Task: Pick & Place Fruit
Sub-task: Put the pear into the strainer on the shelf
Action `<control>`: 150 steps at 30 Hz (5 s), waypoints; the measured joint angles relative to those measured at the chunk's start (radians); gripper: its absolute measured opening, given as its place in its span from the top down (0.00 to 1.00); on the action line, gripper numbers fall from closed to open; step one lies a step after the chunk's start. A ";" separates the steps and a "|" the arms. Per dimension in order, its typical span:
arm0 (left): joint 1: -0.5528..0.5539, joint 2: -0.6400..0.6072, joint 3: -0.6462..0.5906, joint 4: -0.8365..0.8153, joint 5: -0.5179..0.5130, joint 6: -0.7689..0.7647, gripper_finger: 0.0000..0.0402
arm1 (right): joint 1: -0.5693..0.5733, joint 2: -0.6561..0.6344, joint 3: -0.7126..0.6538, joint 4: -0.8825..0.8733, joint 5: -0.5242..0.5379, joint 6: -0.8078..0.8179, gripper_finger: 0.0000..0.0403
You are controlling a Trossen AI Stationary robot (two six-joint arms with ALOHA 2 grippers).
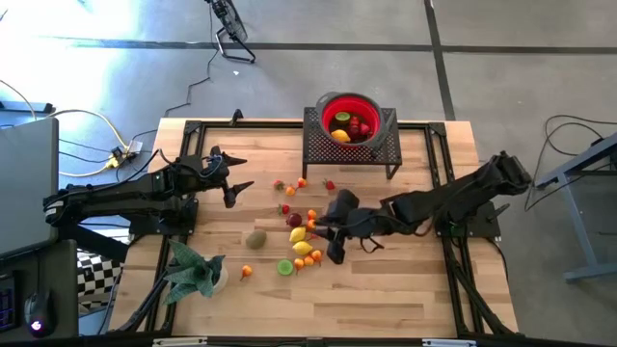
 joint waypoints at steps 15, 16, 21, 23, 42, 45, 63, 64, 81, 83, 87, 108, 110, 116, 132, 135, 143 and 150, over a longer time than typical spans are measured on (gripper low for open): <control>0.000 0.000 0.000 0.000 0.000 0.000 0.16 | 0.066 0.270 0.381 -0.285 0.047 0.006 0.99; 0.000 0.000 0.000 0.000 0.000 0.000 0.16 | 0.068 0.276 0.381 -0.288 0.052 0.017 0.99; 0.000 0.000 0.000 0.000 0.000 0.000 0.16 | 0.068 0.287 0.364 -0.324 0.033 0.134 0.99; 0.000 0.000 0.000 0.000 0.000 0.000 0.16 | 0.069 0.293 0.356 -0.349 0.025 0.196 0.99; 0.000 0.000 0.000 -0.001 0.000 0.000 0.16 | 0.063 0.461 0.356 -0.489 -0.168 0.664 0.90; 0.000 0.000 0.000 0.000 0.000 0.000 0.16 | 0.063 0.470 0.356 -0.493 -0.185 0.693 0.79; 0.000 0.000 0.000 -0.012 0.000 0.000 0.16 | 0.079 0.585 0.356 -0.498 -0.185 0.873 0.65; 0.000 0.000 0.000 -0.013 0.000 0.000 0.16 | 0.079 0.587 0.356 -0.495 -0.186 0.873 0.66; 0.000 0.000 0.000 -0.016 0.000 0.000 0.16 | 0.078 0.639 0.356 -0.482 -0.115 0.894 0.70; 0.000 0.000 0.000 -0.016 0.000 0.000 0.16 | 0.076 0.639 0.356 -0.481 -0.097 0.896 0.70; 0.000 0.000 0.000 -0.016 0.000 0.000 0.16 | 0.074 0.639 0.356 -0.486 -0.096 0.900 0.70; 0.000 0.000 0.000 -0.016 0.000 0.000 0.16 | 0.074 0.639 0.356 -0.503 -0.025 0.867 0.68; 0.000 0.000 0.000 -0.016 0.000 0.000 0.16 | 0.074 0.639 0.356 -0.503 -0.026 0.865 0.65; 0.000 0.000 0.000 -0.016 0.000 0.000 0.16 | 0.077 0.639 0.356 -0.503 0.036 0.863 0.49; 0.000 0.000 0.000 -0.016 0.000 0.000 0.16 | 0.080 0.638 0.356 -0.500 0.079 0.812 0.45; 0.000 0.000 0.000 -0.016 0.000 0.000 0.16 | 0.080 0.638 0.356 -0.499 0.080 0.812 0.45; 0.000 0.000 0.000 -0.016 0.000 0.000 0.16 | 0.080 0.667 0.357 -0.444 0.076 0.811 0.45; 0.000 0.000 0.000 -0.016 0.000 0.000 0.16 | 0.083 0.676 0.357 -0.443 0.093 0.806 0.48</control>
